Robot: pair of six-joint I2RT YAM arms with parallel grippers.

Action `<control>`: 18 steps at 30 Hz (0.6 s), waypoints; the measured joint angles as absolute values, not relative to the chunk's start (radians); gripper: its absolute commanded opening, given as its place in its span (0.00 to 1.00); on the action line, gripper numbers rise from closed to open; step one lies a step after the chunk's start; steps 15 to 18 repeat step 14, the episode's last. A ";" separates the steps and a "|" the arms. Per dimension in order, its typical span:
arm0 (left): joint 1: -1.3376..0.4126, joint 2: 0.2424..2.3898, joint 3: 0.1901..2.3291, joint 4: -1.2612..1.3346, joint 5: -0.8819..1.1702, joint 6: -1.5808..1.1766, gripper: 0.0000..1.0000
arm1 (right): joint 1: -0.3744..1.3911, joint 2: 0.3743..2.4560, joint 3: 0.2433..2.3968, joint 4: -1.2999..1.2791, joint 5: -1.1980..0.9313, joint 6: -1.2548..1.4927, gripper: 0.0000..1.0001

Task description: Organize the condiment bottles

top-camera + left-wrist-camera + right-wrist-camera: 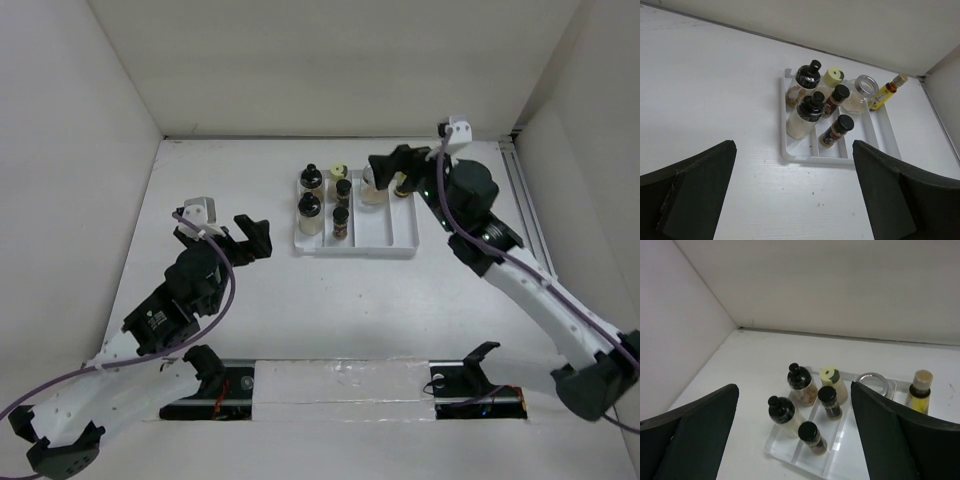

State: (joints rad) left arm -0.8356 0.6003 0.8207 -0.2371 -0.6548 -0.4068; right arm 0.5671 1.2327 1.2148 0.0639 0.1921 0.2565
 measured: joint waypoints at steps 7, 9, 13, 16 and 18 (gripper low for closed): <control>-0.836 0.625 0.827 -0.236 -0.603 -0.402 1.00 | 0.581 0.851 0.875 0.050 0.211 0.293 0.99; -0.836 0.619 0.827 -0.235 -0.594 -0.402 1.00 | 0.581 0.761 0.802 0.013 0.229 0.307 0.99; -0.836 0.606 0.827 -0.224 -0.573 -0.402 1.00 | 0.576 0.652 0.736 -0.039 0.261 0.322 0.99; -0.836 0.601 0.827 -0.221 -0.569 -0.402 1.00 | 0.576 0.637 0.731 -0.051 0.267 0.326 0.99; -0.836 0.601 0.827 -0.221 -0.569 -0.402 1.00 | 0.576 0.637 0.731 -0.051 0.267 0.326 0.99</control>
